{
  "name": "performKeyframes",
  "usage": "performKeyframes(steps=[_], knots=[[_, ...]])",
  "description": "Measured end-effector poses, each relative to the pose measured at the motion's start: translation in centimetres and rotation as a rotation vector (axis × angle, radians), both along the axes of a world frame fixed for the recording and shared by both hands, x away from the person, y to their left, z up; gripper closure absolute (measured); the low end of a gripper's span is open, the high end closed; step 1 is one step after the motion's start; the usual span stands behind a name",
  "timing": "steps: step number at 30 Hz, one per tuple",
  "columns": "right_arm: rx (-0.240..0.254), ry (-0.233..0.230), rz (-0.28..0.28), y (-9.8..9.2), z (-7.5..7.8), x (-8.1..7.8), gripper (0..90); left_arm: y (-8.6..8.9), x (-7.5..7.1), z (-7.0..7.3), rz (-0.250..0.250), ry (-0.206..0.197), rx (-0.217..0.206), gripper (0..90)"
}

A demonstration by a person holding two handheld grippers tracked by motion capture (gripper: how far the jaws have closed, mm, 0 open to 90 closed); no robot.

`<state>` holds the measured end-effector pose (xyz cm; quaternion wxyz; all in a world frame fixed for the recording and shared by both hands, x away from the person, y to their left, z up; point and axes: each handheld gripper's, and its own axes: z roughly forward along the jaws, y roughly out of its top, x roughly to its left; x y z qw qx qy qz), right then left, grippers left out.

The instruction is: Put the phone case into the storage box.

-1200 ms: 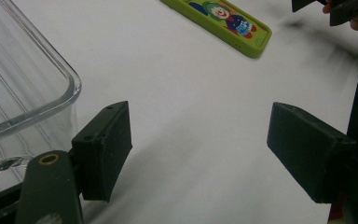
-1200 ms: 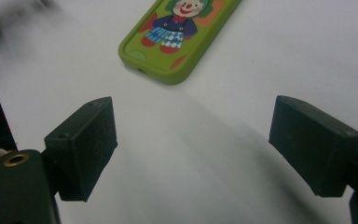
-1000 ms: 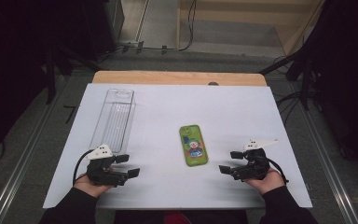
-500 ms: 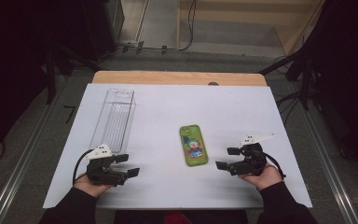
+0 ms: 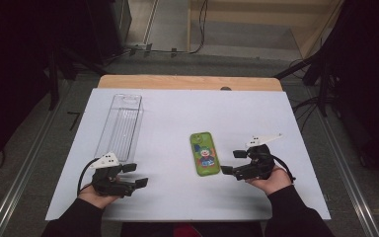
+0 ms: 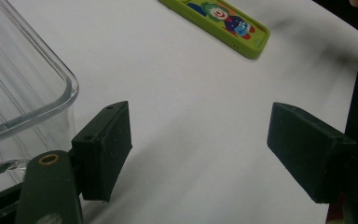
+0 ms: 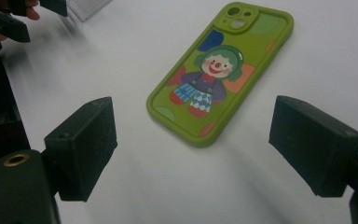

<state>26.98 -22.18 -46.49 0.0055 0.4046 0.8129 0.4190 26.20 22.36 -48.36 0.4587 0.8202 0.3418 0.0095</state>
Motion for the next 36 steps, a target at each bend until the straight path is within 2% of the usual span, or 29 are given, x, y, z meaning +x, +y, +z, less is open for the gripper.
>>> performKeyframes(steps=[33,36], knots=[[-0.01,-0.002,0.057,4.0,0.8,2.1,13.9,0.0,0.0,0.0,0.002,0.002,-0.005,22.2],[-0.012,0.003,0.06,4.4,0.7,2.3,18.8,0.0,0.0,0.0,0.0,0.002,-0.005,22.2]])
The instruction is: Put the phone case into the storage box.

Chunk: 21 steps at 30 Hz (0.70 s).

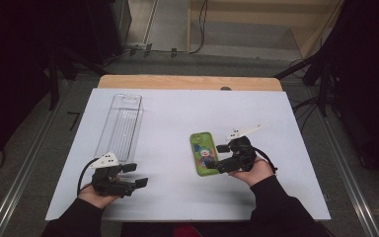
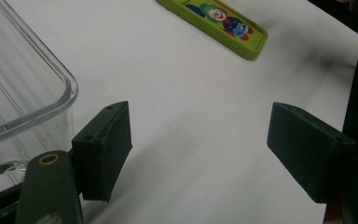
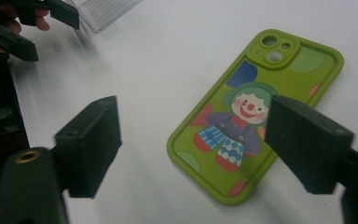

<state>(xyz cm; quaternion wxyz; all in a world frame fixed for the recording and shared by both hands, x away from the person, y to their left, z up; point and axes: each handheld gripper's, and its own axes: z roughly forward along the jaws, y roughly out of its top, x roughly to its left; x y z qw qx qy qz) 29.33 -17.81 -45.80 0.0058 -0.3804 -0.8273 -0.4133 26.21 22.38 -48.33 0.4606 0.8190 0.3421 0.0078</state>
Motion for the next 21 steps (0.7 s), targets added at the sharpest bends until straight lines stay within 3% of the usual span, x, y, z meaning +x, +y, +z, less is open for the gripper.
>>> performKeyframes(steps=[17,21], knots=[[-0.01,0.024,0.023,2.6,-0.7,1.1,23.5,0.0,0.0,0.0,0.0,0.001,-0.003,22.2],[-0.012,0.035,0.035,3.0,-0.9,1.4,28.9,0.0,0.0,0.0,-0.002,0.0,-0.002,22.2]])
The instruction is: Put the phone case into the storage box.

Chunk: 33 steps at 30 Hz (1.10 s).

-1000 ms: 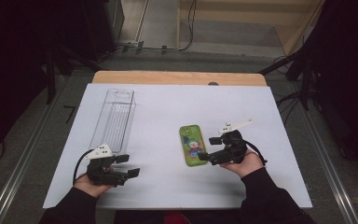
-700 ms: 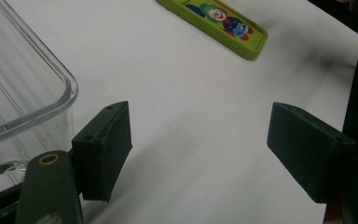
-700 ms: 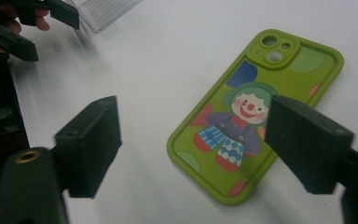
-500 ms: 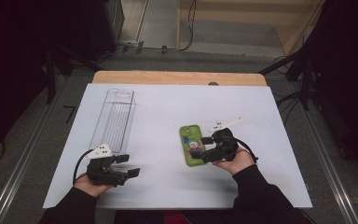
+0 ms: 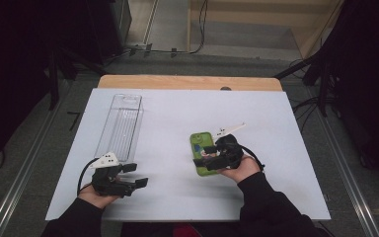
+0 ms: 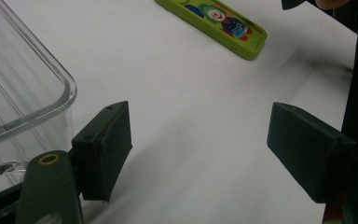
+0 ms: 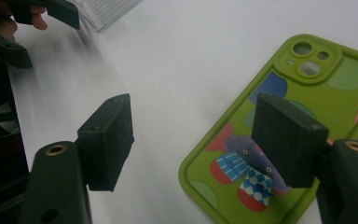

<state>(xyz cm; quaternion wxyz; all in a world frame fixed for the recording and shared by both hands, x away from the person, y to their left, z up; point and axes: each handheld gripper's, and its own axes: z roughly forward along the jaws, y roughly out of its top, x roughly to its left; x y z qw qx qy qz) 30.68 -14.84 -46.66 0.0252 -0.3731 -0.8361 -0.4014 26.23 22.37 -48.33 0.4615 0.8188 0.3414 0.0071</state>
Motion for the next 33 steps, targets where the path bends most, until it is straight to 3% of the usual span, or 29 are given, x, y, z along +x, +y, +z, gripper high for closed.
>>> performKeyframes(steps=[5,6,7,11,13,17,21,26,33], knots=[[-0.002,0.013,0.02,0.7,-0.2,0.2,37.6,0.0,0.0,0.0,0.0,0.0,0.001,22.2],[-0.009,0.012,0.024,0.9,-0.2,0.2,48.6,0.0,0.0,0.0,0.001,0.0,0.001,22.2],[-0.009,0.012,0.024,0.9,-0.2,0.2,48.6,0.0,0.0,0.0,0.001,0.0,0.0,22.2],[-0.015,0.017,0.04,1.1,-0.6,0.2,79.6,0.0,0.0,0.0,-0.005,0.0,0.0,22.2],[-0.018,0.024,0.056,1.2,-0.8,0.3,87.7,0.0,0.0,0.0,-0.005,-0.002,0.001,22.2],[-0.026,0.05,0.061,1.4,-1.6,0.5,87.8,0.0,0.0,0.0,-0.003,-0.003,-0.001,22.2],[-0.037,0.04,0.056,1.8,-2.4,0.4,87.8,0.1,0.0,0.0,0.005,-0.004,-0.001,22.2],[-0.058,0.059,0.037,2.2,-3.4,0.3,87.8,0.0,0.0,0.0,-0.002,-0.007,-0.002,22.2],[-0.073,0.069,0.054,2.8,-3.8,0.0,87.8,0.0,-0.1,0.0,-0.006,-0.007,-0.002,22.2]])
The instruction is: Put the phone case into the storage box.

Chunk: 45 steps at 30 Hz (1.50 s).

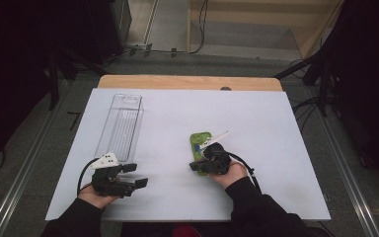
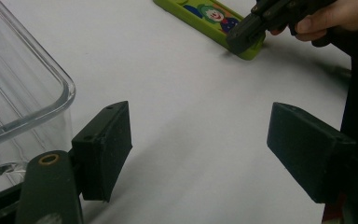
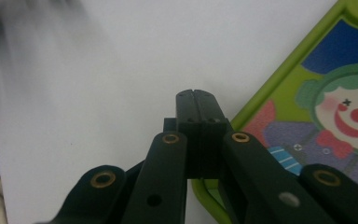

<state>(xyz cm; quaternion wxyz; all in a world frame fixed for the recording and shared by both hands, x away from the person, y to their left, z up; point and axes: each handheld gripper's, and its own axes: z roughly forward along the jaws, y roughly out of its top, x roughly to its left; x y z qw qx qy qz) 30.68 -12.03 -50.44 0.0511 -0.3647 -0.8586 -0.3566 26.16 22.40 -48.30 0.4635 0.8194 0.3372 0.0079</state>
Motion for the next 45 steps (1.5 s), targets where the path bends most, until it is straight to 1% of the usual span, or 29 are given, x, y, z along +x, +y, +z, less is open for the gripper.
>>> performKeyframes(steps=[3,6,11,21,30,31,34,35,37,38,41,43,45], knots=[[-0.011,-0.002,0.007,0.3,-0.1,-0.2,87.8,0.0,0.0,0.0,-0.003,-0.001,0.001,22.2],[-0.016,0.005,0.004,0.3,-0.1,-0.3,87.8,0.0,0.0,0.0,-0.004,-0.001,0.001,22.2],[-0.017,0.004,-0.006,-0.2,-0.1,-0.4,87.8,0.0,0.0,0.0,-0.004,-0.002,0.001,22.2],[-0.017,0.007,-0.062,-2.3,-0.2,-0.2,87.8,0.0,0.0,0.0,-0.004,-0.001,-0.001,22.2],[-0.017,0.015,-0.132,-4.8,-0.3,0.4,87.8,-0.1,0.0,0.1,-0.007,-0.002,-0.001,22.2],[-0.014,0.014,-0.131,-5.0,-0.3,0.5,87.8,-0.1,0.0,0.0,-0.008,-0.003,0.0,22.2],[0.001,0.031,-0.133,-5.3,-0.4,0.6,87.7,-0.1,0.1,0.0,-0.007,-0.001,-0.001,22.2],[0.008,0.02,-0.129,-5.4,-0.4,0.6,87.7,-0.1,0.1,0.1,-0.007,-0.001,-0.002,22.2],[0.04,0.013,-0.129,-5.5,0.1,0.5,83.8,-0.1,0.1,0.1,-0.008,0.0,-0.004,22.2],[0.052,0.001,-0.124,-5.7,0.3,0.5,82.1,-0.1,0.1,0.1,-0.008,0.001,-0.006,22.2],[0.048,-0.03,-0.119,-6.1,1.0,0.3,71.9,-0.1,0.1,0.1,-0.007,0.004,-0.008,22.2],[0.057,-0.033,-0.124,-6.4,1.2,0.2,65.7,-0.1,0.1,0.1,-0.01,0.003,-0.009,22.2],[0.062,-0.039,-0.121,-6.6,1.5,0.0,56.8,-0.1,0.1,0.1,-0.011,0.004,-0.009,22.2]])
